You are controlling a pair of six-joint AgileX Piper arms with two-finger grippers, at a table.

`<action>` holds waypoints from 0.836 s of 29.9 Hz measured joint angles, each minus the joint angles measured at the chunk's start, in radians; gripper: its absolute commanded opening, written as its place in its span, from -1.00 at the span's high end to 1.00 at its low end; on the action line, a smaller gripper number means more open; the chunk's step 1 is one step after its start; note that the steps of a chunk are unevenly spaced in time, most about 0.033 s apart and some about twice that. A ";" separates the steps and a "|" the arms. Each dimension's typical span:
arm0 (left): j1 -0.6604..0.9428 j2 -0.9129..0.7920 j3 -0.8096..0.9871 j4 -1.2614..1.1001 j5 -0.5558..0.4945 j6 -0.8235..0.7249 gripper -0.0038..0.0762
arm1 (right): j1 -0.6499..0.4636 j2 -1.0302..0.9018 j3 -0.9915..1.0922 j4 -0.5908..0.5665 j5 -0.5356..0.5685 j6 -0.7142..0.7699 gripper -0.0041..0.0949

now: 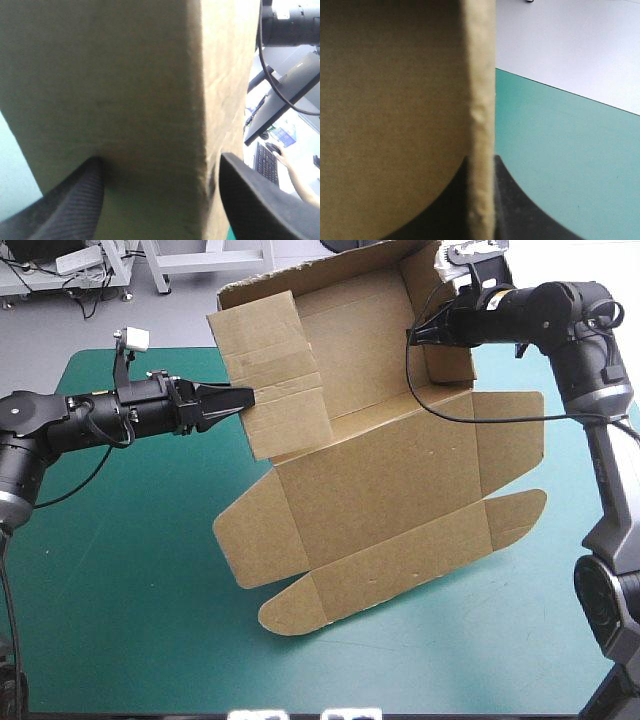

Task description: Fold the box

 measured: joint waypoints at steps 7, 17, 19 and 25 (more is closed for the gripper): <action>-0.008 0.000 0.000 0.009 -0.074 0.002 -0.29 | 0.107 0.011 0.000 -0.187 -0.041 0.121 0.95; -0.121 -0.008 0.000 0.323 -0.322 -0.131 -0.29 | 0.207 0.072 0.000 -0.387 -0.059 0.243 0.95; -0.140 -0.009 0.000 0.385 -0.364 -0.181 -0.27 | 0.209 0.081 0.000 -0.385 -0.061 0.255 0.95; -0.223 -0.009 0.000 0.572 -0.546 -0.356 -0.21 | 0.212 0.106 0.000 -0.361 -0.065 0.278 0.95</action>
